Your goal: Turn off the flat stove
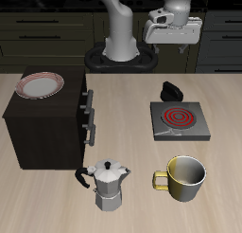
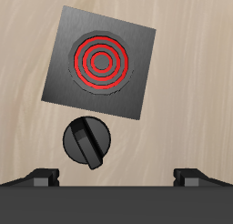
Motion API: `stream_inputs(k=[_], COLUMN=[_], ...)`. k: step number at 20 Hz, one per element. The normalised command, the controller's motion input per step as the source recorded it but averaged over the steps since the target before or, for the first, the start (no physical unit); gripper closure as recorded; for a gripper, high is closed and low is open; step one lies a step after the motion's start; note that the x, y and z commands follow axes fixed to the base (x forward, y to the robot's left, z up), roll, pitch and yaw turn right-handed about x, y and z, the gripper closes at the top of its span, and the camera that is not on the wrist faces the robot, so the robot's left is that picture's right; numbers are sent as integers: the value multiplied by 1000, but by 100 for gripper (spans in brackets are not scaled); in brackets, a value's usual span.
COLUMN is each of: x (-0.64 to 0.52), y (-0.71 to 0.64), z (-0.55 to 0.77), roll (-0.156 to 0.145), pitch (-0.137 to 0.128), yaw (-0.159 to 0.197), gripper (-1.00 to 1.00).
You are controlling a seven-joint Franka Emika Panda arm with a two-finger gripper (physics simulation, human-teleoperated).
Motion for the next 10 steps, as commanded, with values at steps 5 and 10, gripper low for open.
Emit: stream_inputs(k=[5, 10], x=[-80, -99], y=[365, 294], z=[-219, -347], roll=[23, 10], pitch=[-20, 9], yaw=[90, 89], gripper=[-100, -100])
